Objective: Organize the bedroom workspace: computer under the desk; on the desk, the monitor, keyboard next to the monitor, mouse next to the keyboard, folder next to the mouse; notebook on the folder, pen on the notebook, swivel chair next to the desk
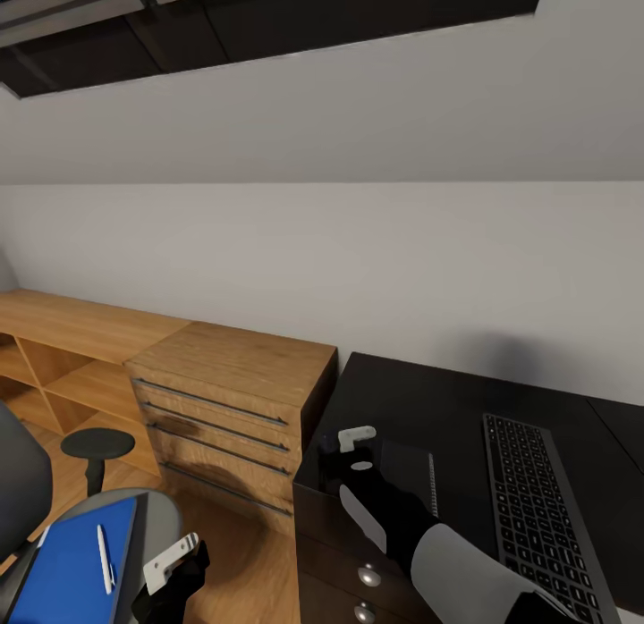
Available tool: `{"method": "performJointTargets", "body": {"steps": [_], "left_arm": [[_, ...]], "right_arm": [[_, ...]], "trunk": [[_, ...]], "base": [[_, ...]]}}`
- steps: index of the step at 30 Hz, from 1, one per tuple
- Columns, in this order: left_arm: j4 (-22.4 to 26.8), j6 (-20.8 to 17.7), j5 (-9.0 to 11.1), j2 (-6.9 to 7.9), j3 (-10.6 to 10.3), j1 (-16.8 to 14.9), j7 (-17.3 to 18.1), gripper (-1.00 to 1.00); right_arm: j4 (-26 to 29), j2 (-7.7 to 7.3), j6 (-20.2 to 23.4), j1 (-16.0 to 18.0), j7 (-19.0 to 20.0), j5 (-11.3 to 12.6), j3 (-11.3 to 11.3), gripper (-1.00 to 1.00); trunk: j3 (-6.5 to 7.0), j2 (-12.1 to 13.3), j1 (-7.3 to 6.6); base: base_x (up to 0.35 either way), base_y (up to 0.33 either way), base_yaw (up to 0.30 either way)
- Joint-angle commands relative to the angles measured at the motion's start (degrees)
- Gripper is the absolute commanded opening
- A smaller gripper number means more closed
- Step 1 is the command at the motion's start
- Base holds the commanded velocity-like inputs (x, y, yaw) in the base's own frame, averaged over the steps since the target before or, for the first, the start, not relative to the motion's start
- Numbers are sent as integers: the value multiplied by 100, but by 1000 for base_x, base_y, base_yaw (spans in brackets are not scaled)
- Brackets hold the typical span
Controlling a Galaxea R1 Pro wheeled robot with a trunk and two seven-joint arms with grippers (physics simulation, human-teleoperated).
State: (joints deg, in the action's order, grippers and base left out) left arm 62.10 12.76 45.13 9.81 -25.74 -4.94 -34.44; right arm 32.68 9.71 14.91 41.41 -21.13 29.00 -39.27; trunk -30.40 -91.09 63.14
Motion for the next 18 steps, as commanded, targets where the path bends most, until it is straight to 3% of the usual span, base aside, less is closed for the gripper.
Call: {"method": "performJointTargets", "body": {"steps": [1,18], "left_arm": [[5,42,54,7,-27,-7,-28,100],[4,42,55,4,-28,-7,-28,100]], "right_arm": [[9,-5,21,7,-49,44,-37,100],[28,-13,21,7,-41,44,-37,100]], "trunk": [[12,38,-23],[317,720,-396]], "base": [[0,0,0],[0,0,0]]}}
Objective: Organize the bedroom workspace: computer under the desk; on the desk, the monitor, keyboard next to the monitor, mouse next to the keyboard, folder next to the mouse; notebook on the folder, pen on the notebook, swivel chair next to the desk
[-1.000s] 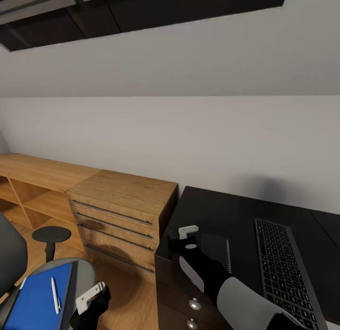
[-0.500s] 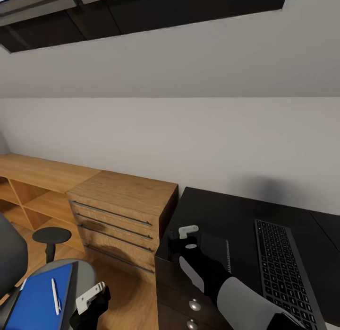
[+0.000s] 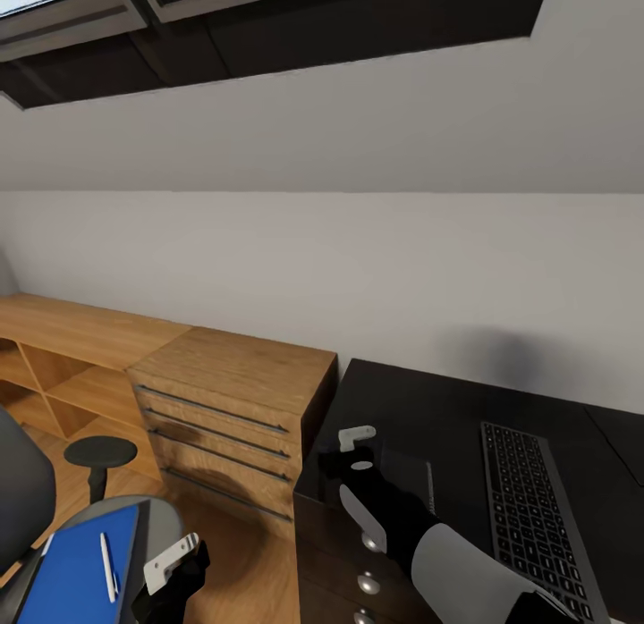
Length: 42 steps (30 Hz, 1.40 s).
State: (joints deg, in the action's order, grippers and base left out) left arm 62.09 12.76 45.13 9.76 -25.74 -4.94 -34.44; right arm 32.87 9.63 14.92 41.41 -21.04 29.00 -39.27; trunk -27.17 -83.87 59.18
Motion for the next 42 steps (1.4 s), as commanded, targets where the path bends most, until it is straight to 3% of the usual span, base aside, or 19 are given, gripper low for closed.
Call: {"method": "performJointTargets", "body": {"steps": [1,18,28,38,42], "left_arm": [[5,42,56,8,-27,-7,-28,100],[5,42,66,14,-27,-7,-28,100],[-3,18,74,15,-21,-7,-31,100],[-3,1,73,17,-19,-7,-28,100],[-4,-1,74,17,-19,-7,-28,100]], "right_arm": [[8,-4,22,7,-49,44,-37,100],[94,-11,8,7,-42,46,-35,100],[665,-41,84,0,-94,75,-23,100],[1537,-49,502,-127,-717,132,-37,100],[1601,-40,521,-139,-768,134,-43,100]], "trunk": [[12,38,-23],[317,720,-396],[497,1121,-616],[676,1522,-835],[748,1682,-923]], "base": [[0,0,0],[0,0,0],[0,0,0],[-139,0,0],[-324,0,0]]}}
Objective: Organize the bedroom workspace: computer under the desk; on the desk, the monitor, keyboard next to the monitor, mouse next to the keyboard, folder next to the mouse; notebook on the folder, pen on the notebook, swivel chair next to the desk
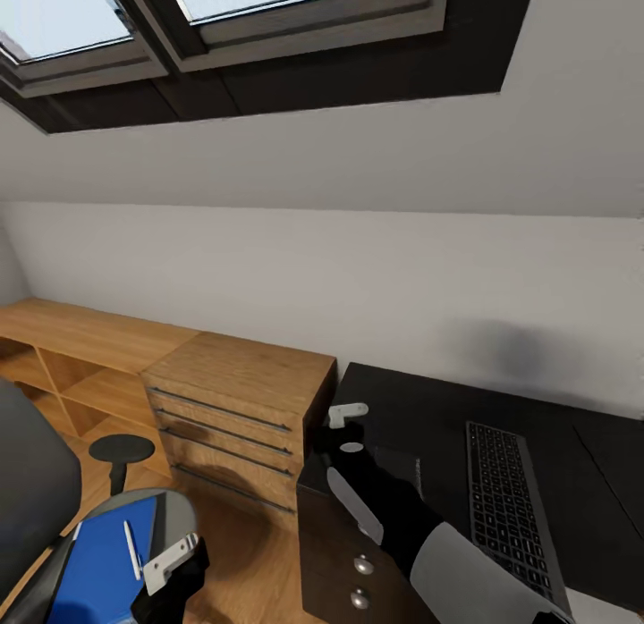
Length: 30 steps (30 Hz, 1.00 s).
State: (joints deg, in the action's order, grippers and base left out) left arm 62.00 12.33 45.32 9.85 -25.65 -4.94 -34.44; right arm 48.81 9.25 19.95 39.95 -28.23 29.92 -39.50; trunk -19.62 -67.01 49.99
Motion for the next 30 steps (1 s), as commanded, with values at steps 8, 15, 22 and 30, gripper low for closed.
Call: {"method": "performJointTargets", "body": {"steps": [8,15,22,30], "left_arm": [[9,47,56,24,-29,-7,-28,100],[14,47,55,26,-31,-7,-28,100],[11,43,56,26,-28,-7,-28,100],[10,42,56,26,-28,-7,-28,100]], "right_arm": [[152,-23,26,-13,-80,40,-12,100],[163,-20,24,-21,-79,37,-17,100],[157,-20,17,-22,-77,29,-22,100],[155,-20,-12,-22,-73,14,-25,100]], "trunk": [[148,317,-179],[318,598,-333],[487,879,-487],[677,1199,-663]], "base": [[-335,0,-39],[-337,0,-198],[-313,6,-233],[-79,2,-243]]}}
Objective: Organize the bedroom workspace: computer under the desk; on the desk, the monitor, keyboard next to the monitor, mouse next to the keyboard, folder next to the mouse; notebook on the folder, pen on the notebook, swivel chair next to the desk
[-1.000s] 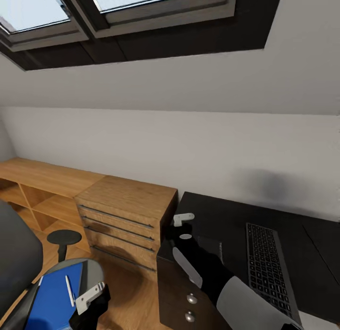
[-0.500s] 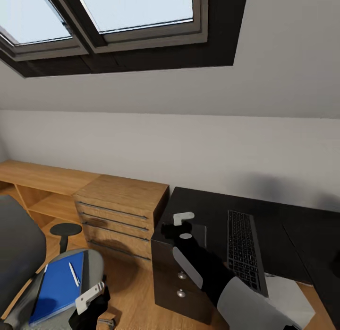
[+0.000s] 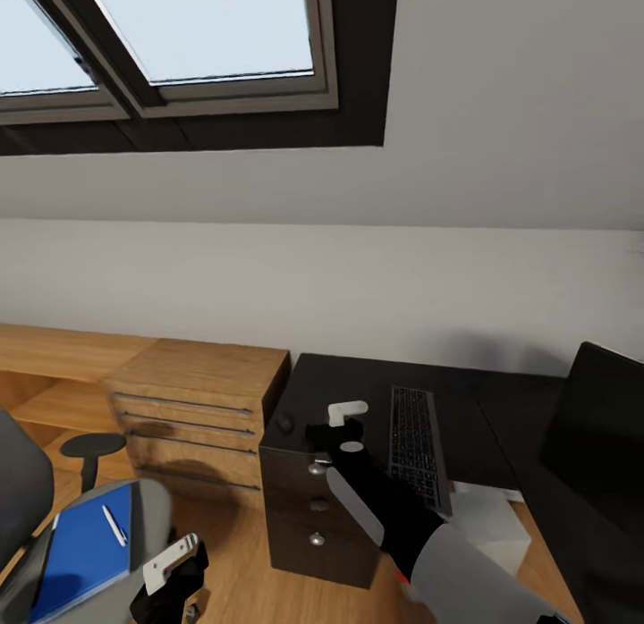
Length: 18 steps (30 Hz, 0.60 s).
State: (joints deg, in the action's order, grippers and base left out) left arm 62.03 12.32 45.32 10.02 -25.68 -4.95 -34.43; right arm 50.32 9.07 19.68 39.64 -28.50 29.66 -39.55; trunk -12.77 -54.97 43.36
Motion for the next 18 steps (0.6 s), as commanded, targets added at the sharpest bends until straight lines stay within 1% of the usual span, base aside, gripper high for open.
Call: {"method": "performJointTargets", "body": {"steps": [1,4,7,14,18], "left_arm": [[6,42,55,9,-26,-6,-28,100],[7,43,55,9,-25,-6,-28,100],[8,43,55,9,-25,-6,-28,100],[9,42,59,9,-25,-6,-28,100],[5,42,64,9,-21,-6,-28,100]], "right_arm": [[5,-2,13,9,-45,40,-22,100],[-1,3,6,-6,-39,35,-25,100],[-2,8,4,-32,-36,30,-29,100],[-20,19,-2,-82,-9,19,-48,100],[-47,28,-42,-90,-1,20,-160,100]], "trunk": [[16,36,-22],[86,156,-88],[154,276,-154],[306,557,-307],[384,717,-395]], "base": [[-16,0,-247],[-36,0,-250],[-157,0,-257],[-295,0,-267],[-331,0,-275]]}}
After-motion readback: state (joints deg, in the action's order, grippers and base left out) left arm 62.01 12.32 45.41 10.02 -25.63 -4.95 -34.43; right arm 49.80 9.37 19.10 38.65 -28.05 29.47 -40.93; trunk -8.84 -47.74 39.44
